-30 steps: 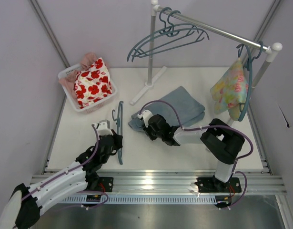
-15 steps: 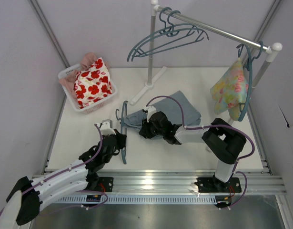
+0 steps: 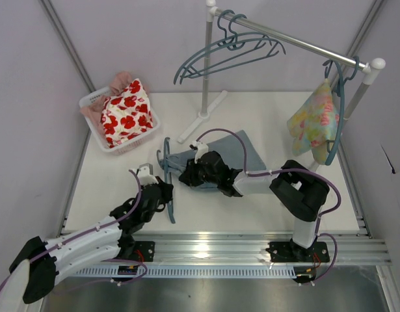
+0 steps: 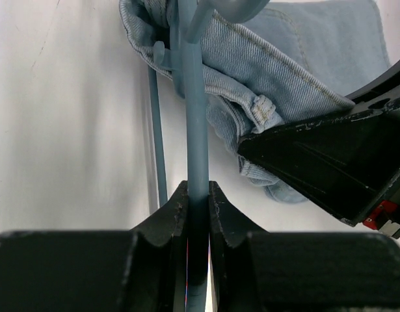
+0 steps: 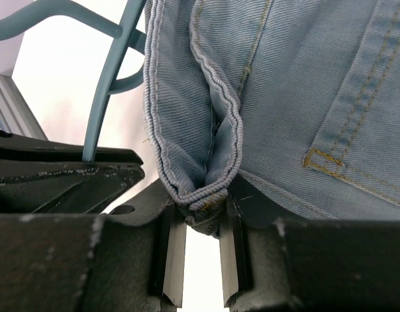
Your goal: Place the skirt on the hanger
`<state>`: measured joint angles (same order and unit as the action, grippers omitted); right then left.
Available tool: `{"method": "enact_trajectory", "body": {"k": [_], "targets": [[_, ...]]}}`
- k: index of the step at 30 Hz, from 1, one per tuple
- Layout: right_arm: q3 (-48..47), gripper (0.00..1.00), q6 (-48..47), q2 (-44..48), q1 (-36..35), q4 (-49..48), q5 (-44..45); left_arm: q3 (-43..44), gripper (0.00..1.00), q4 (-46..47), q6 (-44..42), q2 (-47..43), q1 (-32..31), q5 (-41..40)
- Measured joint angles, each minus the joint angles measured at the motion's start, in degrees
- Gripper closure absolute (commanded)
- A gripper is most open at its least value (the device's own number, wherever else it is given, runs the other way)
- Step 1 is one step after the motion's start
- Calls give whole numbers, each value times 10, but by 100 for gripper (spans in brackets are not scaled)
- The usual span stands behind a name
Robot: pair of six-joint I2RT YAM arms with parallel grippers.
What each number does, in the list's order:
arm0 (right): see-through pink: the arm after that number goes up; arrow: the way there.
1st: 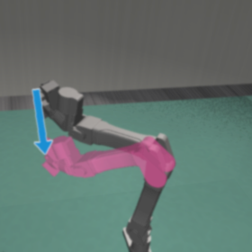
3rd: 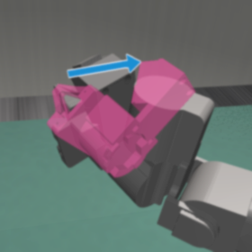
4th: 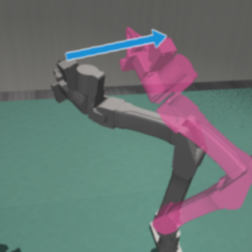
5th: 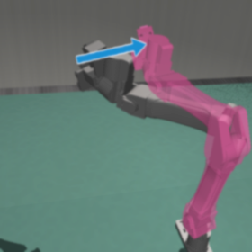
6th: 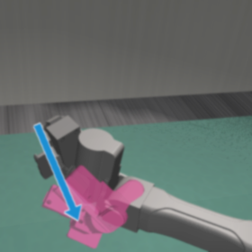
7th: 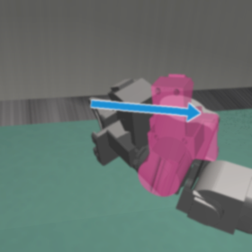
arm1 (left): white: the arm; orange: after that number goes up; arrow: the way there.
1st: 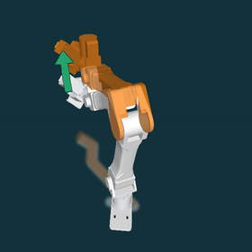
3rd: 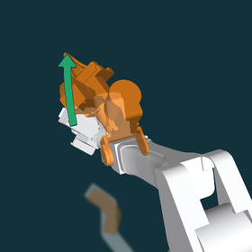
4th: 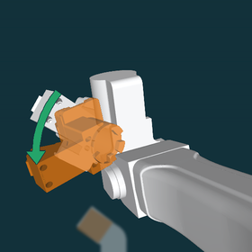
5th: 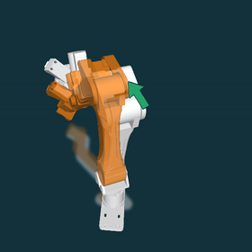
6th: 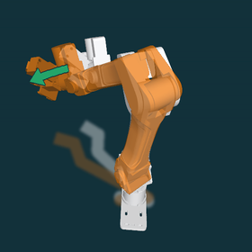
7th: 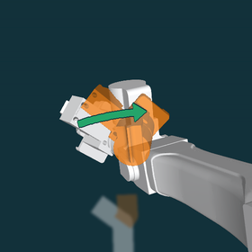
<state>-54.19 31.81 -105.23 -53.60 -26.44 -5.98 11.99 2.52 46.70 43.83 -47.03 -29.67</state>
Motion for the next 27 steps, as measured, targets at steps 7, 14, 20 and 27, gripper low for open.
{"method": "enact_trajectory", "body": {"k": [7, 14, 20, 27], "targets": [[-31, 93, 9, -44, -4, -12, -18, 0, 100, -1, 14, -32, 0, -2], [-54, 92, 17, -84, -10, -28, -66, -12, 100, 2, 31, -74, -1, -1], [-54, 65, 17, -83, -20, -49, -101, -38, 100, 9, 65, -86, -1, -1], [-57, 29, 4, -71, -12, 18, -80, -41, 100, 12, 87, -90, -1, -2]]}}
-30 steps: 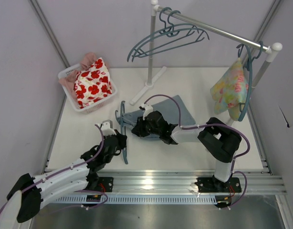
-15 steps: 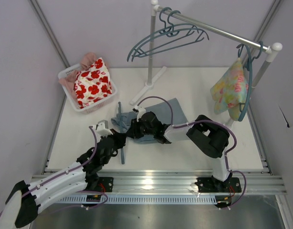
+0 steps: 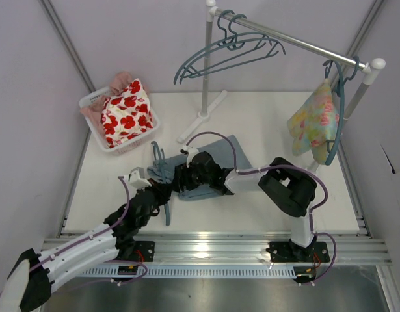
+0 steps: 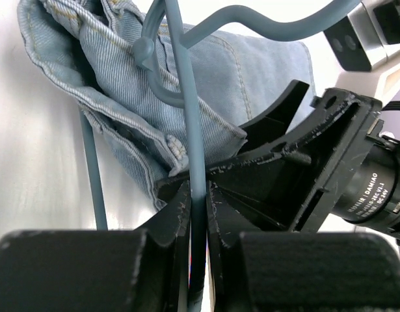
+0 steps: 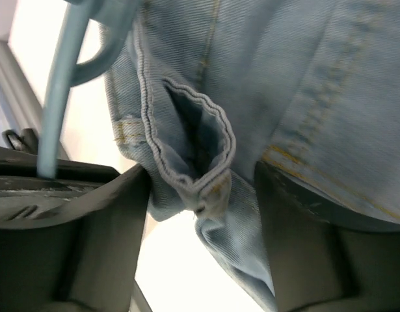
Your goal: Place the skirt on the hanger
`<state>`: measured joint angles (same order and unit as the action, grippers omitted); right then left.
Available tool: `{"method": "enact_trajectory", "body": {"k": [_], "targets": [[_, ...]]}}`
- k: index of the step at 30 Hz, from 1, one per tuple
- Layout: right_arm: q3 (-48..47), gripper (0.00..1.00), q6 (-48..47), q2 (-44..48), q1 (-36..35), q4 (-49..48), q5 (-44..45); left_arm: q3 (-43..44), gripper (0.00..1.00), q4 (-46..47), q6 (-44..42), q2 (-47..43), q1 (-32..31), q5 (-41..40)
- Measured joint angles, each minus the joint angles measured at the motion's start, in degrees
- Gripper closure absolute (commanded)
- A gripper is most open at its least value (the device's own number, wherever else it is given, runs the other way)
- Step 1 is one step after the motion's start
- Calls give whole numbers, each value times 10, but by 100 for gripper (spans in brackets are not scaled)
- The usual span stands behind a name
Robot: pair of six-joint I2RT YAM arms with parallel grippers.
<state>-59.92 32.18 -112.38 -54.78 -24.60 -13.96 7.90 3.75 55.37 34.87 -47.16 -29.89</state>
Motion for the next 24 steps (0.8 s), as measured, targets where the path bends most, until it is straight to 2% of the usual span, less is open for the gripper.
{"method": "enact_trajectory", "body": {"k": [1, 6, 13, 16, 18, 19, 20, 22, 23, 24], "targets": [[-2, 25, -7, 7, 0, 21, 11, 0, 100, 0, 1, -5, 0, 0], [-14, 19, -24, 50, 9, 104, 29, -2, 100, -5, 2, -24, 0, -2], [-20, 19, -42, 127, 41, 185, 19, -21, 100, -8, 5, -30, 0, -4], [-19, 24, -54, 158, 42, 215, 31, -25, 100, 0, 7, -27, 0, -4], [-19, 40, -64, 173, 43, 231, 51, -26, 100, 5, 7, -23, 0, -4], [-18, 51, -66, 176, 42, 238, 61, -26, 100, 10, 7, -21, 0, -4], [-15, 69, -71, 177, 43, 240, 72, -26, 100, 13, 7, -19, 0, -4], [-4, 76, -78, 174, 45, 243, 87, -26, 100, 19, 6, -18, 0, -3], [3, 84, -79, 167, 47, 244, 91, -27, 100, 23, 6, -18, 0, -3], [6, 87, -80, 158, 48, 243, 90, -29, 100, 26, 5, -18, 0, -1]]}}
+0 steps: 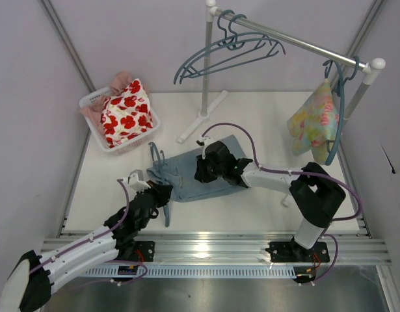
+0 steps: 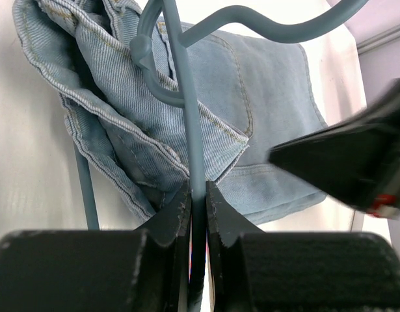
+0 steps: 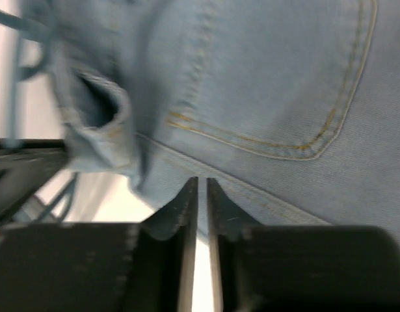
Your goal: Place the skirt on the hanger
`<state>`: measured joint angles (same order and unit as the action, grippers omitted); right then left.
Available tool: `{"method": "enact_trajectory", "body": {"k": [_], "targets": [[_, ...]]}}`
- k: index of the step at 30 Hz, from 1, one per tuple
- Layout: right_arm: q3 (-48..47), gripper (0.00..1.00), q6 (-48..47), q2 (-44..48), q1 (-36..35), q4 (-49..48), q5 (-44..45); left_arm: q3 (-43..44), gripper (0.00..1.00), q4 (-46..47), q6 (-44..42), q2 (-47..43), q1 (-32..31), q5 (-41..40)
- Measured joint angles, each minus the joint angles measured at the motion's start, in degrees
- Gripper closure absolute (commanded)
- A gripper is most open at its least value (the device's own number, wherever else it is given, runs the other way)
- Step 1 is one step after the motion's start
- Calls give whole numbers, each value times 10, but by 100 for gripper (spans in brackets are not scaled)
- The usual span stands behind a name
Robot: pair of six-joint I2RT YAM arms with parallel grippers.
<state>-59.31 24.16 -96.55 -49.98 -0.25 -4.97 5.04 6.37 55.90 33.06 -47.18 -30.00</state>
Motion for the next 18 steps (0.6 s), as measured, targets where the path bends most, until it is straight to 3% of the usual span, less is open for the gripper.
{"method": "enact_trajectory", "body": {"k": [6, 18], "targets": [[16, 89, 24, -71, 0, -49, -50, -10, 100, 16, -13, -16, 1, 15], [17, 94, 58, -109, -39, -255, -132, -23, 100, 66, -31, -19, 1, 38]]}}
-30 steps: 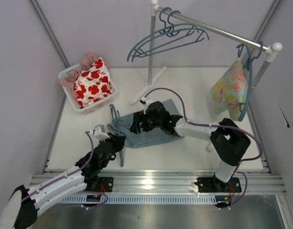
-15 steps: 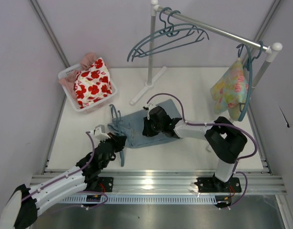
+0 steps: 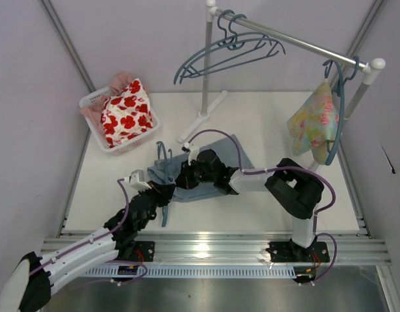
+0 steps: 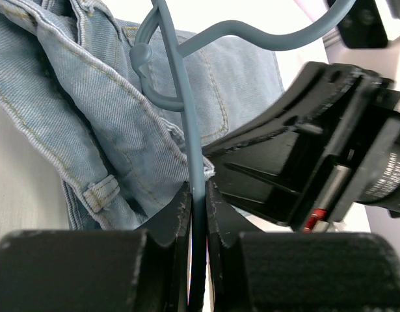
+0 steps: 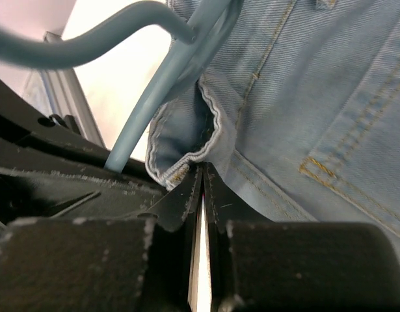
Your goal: Place the skirt on the hanger
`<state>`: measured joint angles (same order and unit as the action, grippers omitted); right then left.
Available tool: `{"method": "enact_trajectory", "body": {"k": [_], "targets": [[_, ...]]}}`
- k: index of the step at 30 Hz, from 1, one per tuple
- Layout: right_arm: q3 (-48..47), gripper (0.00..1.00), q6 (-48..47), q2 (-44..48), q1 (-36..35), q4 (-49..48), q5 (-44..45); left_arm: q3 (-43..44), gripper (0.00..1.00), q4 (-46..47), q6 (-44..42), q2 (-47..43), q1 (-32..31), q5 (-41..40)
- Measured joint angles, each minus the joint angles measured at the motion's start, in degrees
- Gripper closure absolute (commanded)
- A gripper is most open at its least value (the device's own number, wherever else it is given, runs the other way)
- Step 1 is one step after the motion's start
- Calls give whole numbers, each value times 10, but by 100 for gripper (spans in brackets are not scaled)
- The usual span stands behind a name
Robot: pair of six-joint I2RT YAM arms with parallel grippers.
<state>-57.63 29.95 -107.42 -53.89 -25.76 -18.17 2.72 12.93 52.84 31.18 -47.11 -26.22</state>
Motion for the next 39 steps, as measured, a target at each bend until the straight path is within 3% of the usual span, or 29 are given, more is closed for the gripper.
{"method": "enact_trajectory", "body": {"k": [8, 11, 13, 28, 34, 39], "targets": [[0, 94, 48, -47, 6, -73, -46, -1, 100, 12, -4, 14, 0, 1], [0, 94, 57, -51, 7, -75, -49, -1, 100, 15, -3, 13, 0, 1], [-5, 100, 56, -51, 7, -67, -44, -2, 100, 16, -3, 13, 0, 1], [-33, 100, 129, -94, 8, -92, -48, -2, 100, 50, 16, 24, 2, 9], [-33, 85, 122, -81, 45, -47, -54, -2, 100, 60, 36, 27, 2, 11], [-59, 75, 76, -36, 59, 82, -9, -2, 100, 58, 31, 22, 2, 11]]}}
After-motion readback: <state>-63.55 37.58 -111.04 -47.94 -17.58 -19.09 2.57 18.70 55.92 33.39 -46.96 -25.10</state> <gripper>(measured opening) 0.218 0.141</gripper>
